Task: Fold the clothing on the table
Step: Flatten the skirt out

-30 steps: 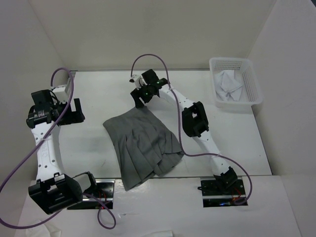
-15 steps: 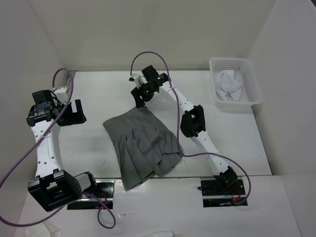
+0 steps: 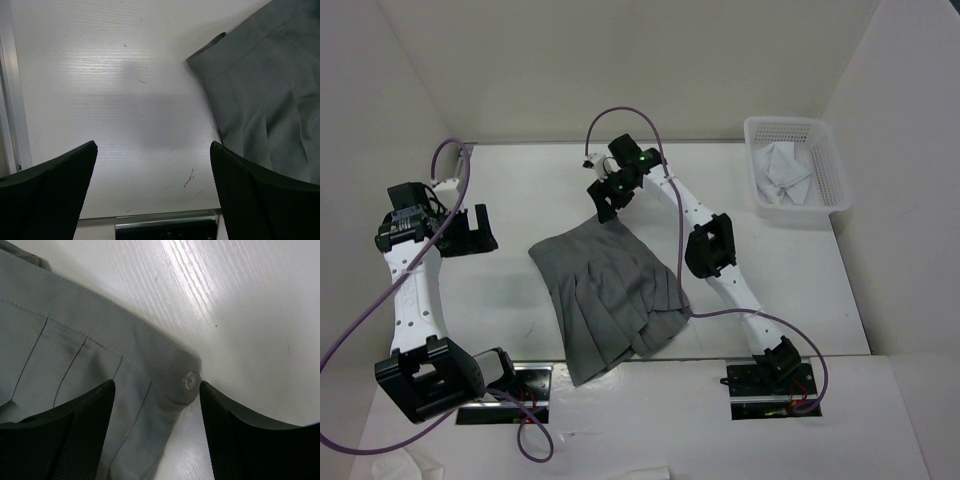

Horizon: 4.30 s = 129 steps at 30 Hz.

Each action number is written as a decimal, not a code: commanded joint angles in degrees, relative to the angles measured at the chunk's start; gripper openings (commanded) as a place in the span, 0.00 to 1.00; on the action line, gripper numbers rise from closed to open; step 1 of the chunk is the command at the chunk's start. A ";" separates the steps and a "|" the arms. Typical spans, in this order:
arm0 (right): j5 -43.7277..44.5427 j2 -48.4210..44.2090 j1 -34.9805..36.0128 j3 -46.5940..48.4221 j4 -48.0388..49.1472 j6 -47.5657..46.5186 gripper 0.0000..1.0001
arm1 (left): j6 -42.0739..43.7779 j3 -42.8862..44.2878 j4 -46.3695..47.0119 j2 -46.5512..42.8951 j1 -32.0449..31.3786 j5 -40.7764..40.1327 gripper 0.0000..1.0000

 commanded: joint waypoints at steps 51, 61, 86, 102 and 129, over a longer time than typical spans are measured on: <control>5.69 -49.94 9.86 -16.47 4.61 -3.69 0.00 | 11.14 5.55 1.17 13.75 -1.47 35.61 0.99; 0.79 -36.32 23.85 -2.50 3.99 -3.08 0.00 | 12.99 2.30 -1.73 9.19 0.30 33.07 0.99; -4.37 -54.67 -11.39 -41.11 -4.04 -15.14 0.00 | 17.29 2.73 -6.65 10.22 0.82 36.83 0.99; 35.21 -55.39 -8.22 -77.72 17.87 -6.33 0.00 | 23.71 4.49 -9.29 17.79 -0.23 41.06 0.99; 25.92 -58.79 -16.14 -61.20 17.28 3.19 0.97 | 14.84 2.38 0.03 12.26 -8.58 29.90 0.99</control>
